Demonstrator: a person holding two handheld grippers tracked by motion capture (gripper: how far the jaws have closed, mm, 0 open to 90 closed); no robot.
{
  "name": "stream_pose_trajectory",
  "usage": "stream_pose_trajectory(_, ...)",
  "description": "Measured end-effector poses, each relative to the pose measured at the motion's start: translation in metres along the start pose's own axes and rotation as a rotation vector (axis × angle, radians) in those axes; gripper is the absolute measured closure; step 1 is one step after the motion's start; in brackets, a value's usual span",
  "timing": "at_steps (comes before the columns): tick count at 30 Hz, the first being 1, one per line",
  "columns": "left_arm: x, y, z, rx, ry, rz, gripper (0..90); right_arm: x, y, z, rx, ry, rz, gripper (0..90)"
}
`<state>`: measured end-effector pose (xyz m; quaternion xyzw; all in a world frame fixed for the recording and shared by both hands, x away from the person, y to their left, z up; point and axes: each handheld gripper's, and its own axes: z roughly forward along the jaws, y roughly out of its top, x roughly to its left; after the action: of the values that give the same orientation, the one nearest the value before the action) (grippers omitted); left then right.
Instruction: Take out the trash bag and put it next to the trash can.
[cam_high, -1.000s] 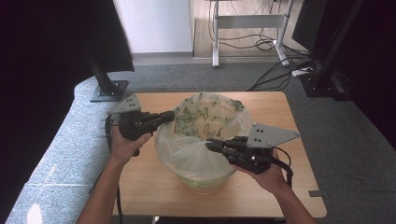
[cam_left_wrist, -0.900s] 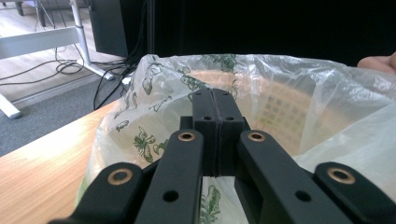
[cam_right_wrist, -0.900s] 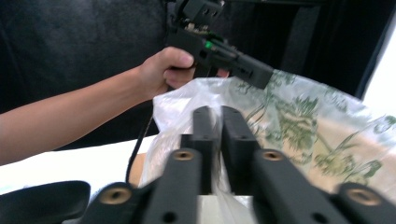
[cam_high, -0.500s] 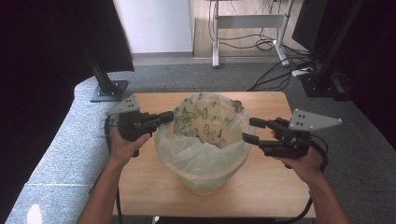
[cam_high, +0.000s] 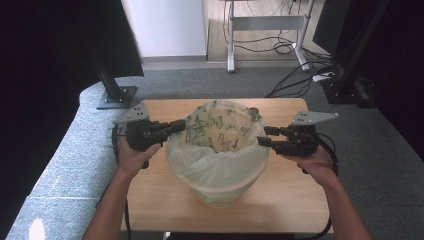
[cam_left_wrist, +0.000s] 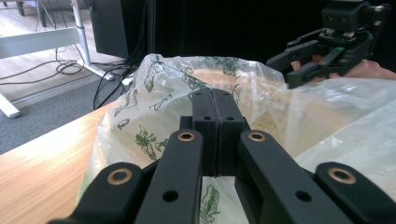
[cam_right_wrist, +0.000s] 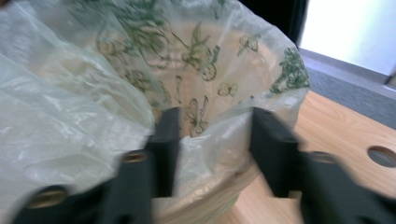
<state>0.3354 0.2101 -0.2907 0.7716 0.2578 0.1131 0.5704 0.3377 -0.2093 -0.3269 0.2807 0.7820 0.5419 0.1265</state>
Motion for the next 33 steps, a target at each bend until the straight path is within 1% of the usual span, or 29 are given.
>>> stream_pose_trajectory(2,0.001,-0.001,-0.001,-0.001,0.001,-0.002,89.4,0.004,0.001,0.002,0.005,-0.024,-0.036,76.9)
stream_pose_trajectory(4,0.002,-0.002,-0.002,-0.003,0.003,-0.005,89.4,0.006,0.002,0.003,0.010,-0.043,-0.043,87.5)
stream_pose_trajectory(5,0.002,-0.002,-0.002,-0.004,0.004,-0.005,89.4,0.007,0.004,0.004,0.010,-0.053,-0.044,89.3)
stream_pose_trajectory(6,0.002,-0.002,-0.003,-0.006,0.004,-0.005,89.4,0.007,0.005,0.004,0.007,-0.055,-0.043,89.4)
stream_pose_trajectory(8,0.002,-0.002,-0.004,-0.011,0.006,-0.005,89.4,0.010,0.010,0.002,-0.037,-0.058,-0.036,89.6)
stream_pose_trajectory(10,0.002,-0.002,-0.004,-0.014,0.007,-0.006,89.4,0.013,0.017,0.000,-0.089,-0.049,-0.044,89.6)
stream_pose_trajectory(11,0.003,-0.002,-0.004,-0.015,0.007,-0.006,89.4,0.016,0.022,-0.002,-0.106,-0.060,-0.056,89.6)
stream_pose_trajectory(12,0.003,-0.002,-0.004,-0.015,0.008,-0.006,89.4,0.017,0.024,-0.003,-0.121,-0.060,-0.062,89.6)
stream_pose_trajectory(13,0.003,-0.002,-0.004,-0.016,0.006,-0.008,89.4,0.019,0.028,-0.004,-0.148,-0.054,-0.066,89.6)
stream_pose_trajectory(15,0.002,-0.002,-0.004,-0.016,0.005,-0.008,89.5,0.022,0.033,-0.005,-0.160,-0.070,-0.079,89.6)
stream_pose_trajectory(16,0.002,-0.002,-0.004,-0.016,0.003,-0.008,89.5,0.021,0.033,-0.004,-0.163,-0.088,-0.081,89.5)
stream_pose_trajectory(18,0.002,-0.003,-0.004,-0.016,0.002,-0.008,89.4,0.020,0.032,-0.004,-0.162,-0.092,-0.076,89.2)
stream_pose_trajectory(19,0.001,-0.003,-0.004,-0.016,0.001,-0.008,89.4,0.017,0.031,-0.004,-0.167,-0.091,-0.064,80.5)
stream_pose_trajectory(20,0.001,-0.003,-0.004,-0.015,0.001,-0.007,89.4,0.014,0.029,-0.005,-0.171,-0.086,-0.032,63.9)
stream_pose_trajectory(21,0.001,-0.003,-0.004,-0.015,0.001,-0.007,89.4,0.011,0.028,-0.005,-0.166,-0.080,-0.010,54.2)
stream_pose_trajectory(22,0.001,-0.003,-0.004,-0.013,0.002,-0.006,89.4,0.006,0.026,-0.005,-0.159,-0.081,0.020,47.5)
stream_pose_trajectory(23,0.001,-0.003,-0.004,-0.013,0.002,-0.006,89.4,-0.002,0.026,-0.004,-0.143,-0.064,0.069,38.6)
stream_pose_trajectory(24,0.001,-0.003,-0.004,-0.014,0.003,-0.007,89.4,-0.002,0.026,-0.004,-0.143,-0.064,0.069,38.6)
stream_pose_trajectory(25,0.001,-0.003,-0.004,-0.014,0.003,-0.007,89.4,-0.005,0.025,-0.002,-0.137,-0.055,0.090,37.0)
stream_pose_trajectory(27,0.001,-0.003,-0.004,-0.015,0.003,-0.007,89.4,-0.011,0.025,0.004,-0.108,-0.036,0.106,34.3)
stream_pose_trajectory(28,0.001,-0.003,-0.004,-0.016,0.002,-0.007,89.4,-0.015,0.024,0.010,-0.080,-0.028,0.117,33.7)
stream_pose_trajectory(30,0.001,-0.003,-0.004,-0.016,0.000,-0.010,89.4,-0.018,0.023,0.016,-0.046,-0.022,0.121,33.8)
stream_pose_trajectory(31,0.002,-0.004,-0.004,-0.013,0.000,-0.009,89.4,-0.020,0.022,0.020,-0.032,-0.020,0.121,37.7)
stream_pose_trajectory(32,0.002,-0.004,-0.004,-0.013,0.000,-0.009,89.4,-0.021,0.021,0.022,-0.025,-0.023,0.107,44.9)
stream_pose_trajectory(33,0.002,-0.005,-0.004,-0.015,-0.001,-0.011,89.4,-0.020,0.020,0.023,-0.019,-0.023,0.094,50.2)
